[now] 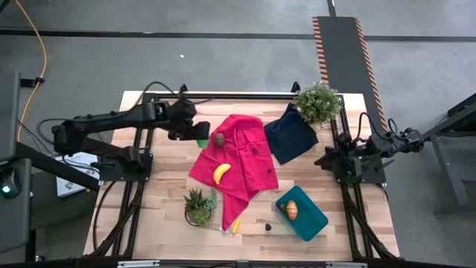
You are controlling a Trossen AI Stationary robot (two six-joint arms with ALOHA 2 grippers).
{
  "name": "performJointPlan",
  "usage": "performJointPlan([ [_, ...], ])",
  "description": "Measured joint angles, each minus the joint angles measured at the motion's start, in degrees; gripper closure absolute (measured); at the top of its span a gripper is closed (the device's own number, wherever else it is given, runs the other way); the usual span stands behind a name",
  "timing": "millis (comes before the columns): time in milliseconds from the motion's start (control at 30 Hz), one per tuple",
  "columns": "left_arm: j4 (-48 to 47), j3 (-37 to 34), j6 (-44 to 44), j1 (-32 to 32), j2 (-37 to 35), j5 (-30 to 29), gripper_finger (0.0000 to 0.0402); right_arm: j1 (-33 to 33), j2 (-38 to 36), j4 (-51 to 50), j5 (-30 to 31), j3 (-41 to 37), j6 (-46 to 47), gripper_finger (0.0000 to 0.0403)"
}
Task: Pick and placing Produce into tupperware
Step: Put the green corn into the blue bin
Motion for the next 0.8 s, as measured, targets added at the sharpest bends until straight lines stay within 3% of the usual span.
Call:
performJointPlan([
  [333,15.48,0.00,9.11,0.02,-7.28,0.09,0.0197,-0.02,0.00,0.93,24.53,0.02,2.79,0.0176],
  [533,23.06,0.02,16.63,0.00,-6.13,2.91,0.0196,-0.01,3.16,1.72,25.18,0.01,10.24,0.0176],
  [800,28.81,-0.04,22.18,0.00,-4.18,9.01,0.0193,-0.01,18.13,4.12,24.66,0.00,20.44,0.0176],
])
